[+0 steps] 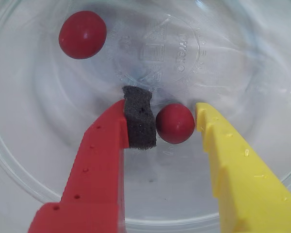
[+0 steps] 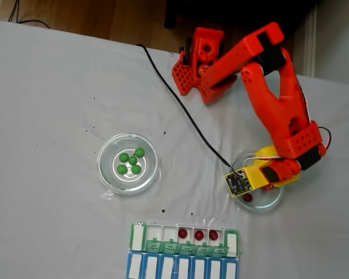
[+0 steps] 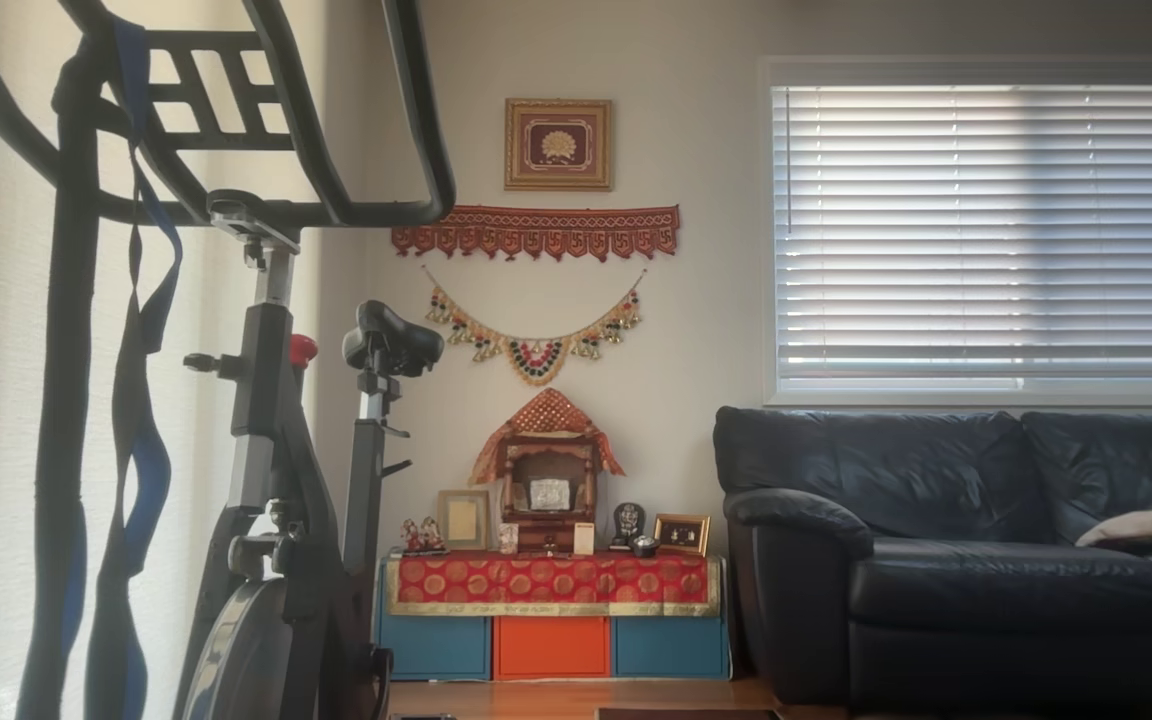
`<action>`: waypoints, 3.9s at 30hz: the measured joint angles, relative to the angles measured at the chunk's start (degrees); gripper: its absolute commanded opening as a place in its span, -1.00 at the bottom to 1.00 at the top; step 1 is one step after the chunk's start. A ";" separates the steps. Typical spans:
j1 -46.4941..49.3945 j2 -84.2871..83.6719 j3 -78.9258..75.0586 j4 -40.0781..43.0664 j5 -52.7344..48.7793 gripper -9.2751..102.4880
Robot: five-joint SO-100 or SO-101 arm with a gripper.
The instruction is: Sort medicines into box.
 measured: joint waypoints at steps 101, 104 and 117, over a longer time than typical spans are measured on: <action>1.93 -6.24 -11.95 13.27 -2.72 -0.55; 2.37 -6.24 -12.04 13.27 -2.55 -0.55; 3.43 -6.24 -12.92 13.71 -0.44 -0.57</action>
